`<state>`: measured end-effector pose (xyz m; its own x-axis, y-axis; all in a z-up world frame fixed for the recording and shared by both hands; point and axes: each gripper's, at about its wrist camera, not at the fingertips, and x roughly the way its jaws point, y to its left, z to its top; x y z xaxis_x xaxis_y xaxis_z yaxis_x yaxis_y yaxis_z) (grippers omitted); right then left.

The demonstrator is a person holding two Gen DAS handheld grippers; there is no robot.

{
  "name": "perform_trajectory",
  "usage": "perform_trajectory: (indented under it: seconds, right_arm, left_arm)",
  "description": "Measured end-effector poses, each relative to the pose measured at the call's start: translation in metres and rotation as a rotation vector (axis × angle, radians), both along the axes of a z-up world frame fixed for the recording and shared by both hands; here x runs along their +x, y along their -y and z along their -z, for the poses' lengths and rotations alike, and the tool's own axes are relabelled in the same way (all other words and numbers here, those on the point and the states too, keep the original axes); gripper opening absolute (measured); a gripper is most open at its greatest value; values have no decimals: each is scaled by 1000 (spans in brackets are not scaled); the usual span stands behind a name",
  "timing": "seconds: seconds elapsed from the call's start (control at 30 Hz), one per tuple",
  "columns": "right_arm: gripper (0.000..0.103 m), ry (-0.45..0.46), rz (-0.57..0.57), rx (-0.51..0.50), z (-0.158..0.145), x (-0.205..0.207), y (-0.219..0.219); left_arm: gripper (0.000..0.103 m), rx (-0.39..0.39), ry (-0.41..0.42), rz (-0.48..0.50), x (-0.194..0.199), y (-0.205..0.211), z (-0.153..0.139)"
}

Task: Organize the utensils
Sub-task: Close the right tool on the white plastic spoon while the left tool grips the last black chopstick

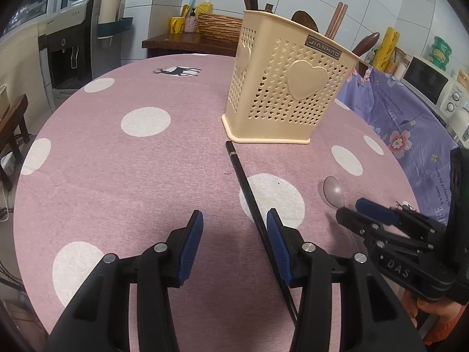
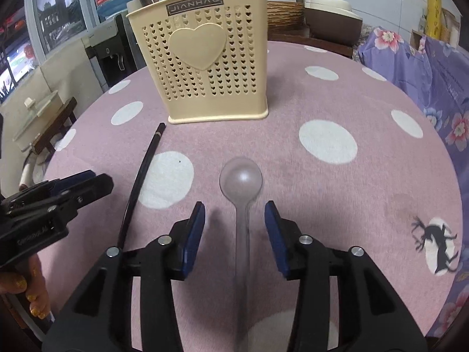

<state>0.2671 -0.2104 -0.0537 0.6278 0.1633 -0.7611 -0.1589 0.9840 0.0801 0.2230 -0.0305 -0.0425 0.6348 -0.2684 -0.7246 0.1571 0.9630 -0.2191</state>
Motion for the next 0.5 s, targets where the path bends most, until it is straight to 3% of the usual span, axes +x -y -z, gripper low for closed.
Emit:
perform_trajectory:
  seconds: [0.33, 0.5]
  right_arm:
    - [43, -28, 5, -59, 12, 26, -12]
    - [37, -29, 16, -66, 12, 27, -10]
  left_arm:
    - [46, 3, -10, -4, 2, -3, 2]
    - [46, 18, -20, 20, 11, 5, 1]
